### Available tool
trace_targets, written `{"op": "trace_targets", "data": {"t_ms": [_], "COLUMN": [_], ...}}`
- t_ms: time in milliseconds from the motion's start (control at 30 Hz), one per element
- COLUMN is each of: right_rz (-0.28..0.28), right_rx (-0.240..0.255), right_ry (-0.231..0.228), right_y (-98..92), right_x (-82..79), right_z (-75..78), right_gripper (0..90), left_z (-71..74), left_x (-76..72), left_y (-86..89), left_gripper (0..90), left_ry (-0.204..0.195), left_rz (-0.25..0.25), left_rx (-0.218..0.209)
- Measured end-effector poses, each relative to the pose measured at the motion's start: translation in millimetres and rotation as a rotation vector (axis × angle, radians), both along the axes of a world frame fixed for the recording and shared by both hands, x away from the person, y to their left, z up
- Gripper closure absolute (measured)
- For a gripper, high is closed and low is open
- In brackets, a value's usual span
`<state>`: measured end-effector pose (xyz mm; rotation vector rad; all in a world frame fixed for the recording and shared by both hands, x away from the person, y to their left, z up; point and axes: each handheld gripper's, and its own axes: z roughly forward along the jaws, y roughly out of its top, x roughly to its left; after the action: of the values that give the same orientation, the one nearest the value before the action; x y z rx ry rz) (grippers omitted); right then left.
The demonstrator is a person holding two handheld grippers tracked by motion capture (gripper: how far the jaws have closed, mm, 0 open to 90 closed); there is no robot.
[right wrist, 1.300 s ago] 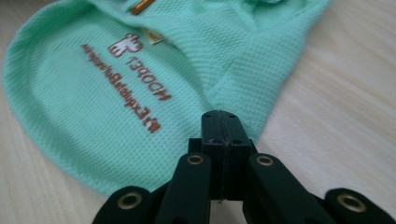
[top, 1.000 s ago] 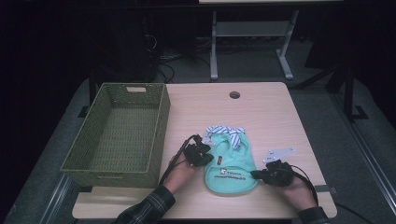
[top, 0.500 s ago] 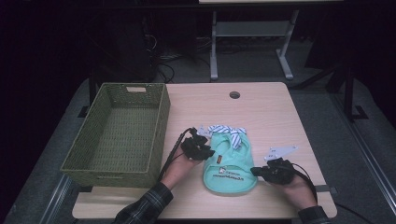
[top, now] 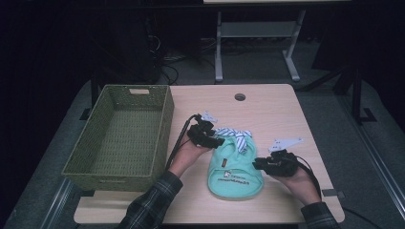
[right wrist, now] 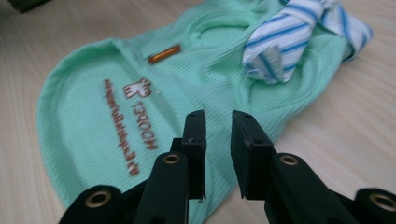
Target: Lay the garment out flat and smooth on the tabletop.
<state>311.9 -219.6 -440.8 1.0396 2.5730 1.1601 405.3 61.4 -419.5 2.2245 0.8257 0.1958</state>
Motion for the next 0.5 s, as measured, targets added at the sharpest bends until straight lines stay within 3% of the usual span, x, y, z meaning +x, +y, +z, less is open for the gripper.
{"op": "trace_targets", "data": {"t_ms": [200,500], "right_rz": [-0.029,-0.059], "right_rx": [0.004,0.012], "right_ry": [-0.014,0.0], "right_y": [-1.3,0.5], "right_x": [26.3,68.0], "right_z": [6.4,8.9], "right_gripper": [71.3,68.5], "left_z": [-5.8,-13.9], "left_x": [16.9,33.2], "left_y": [-1.4,-4.1], "left_gripper": [43.2,43.5], "left_ry": [0.013,0.024], "left_rz": [0.02,0.026], "left_rx": [0.002,-0.002]}}
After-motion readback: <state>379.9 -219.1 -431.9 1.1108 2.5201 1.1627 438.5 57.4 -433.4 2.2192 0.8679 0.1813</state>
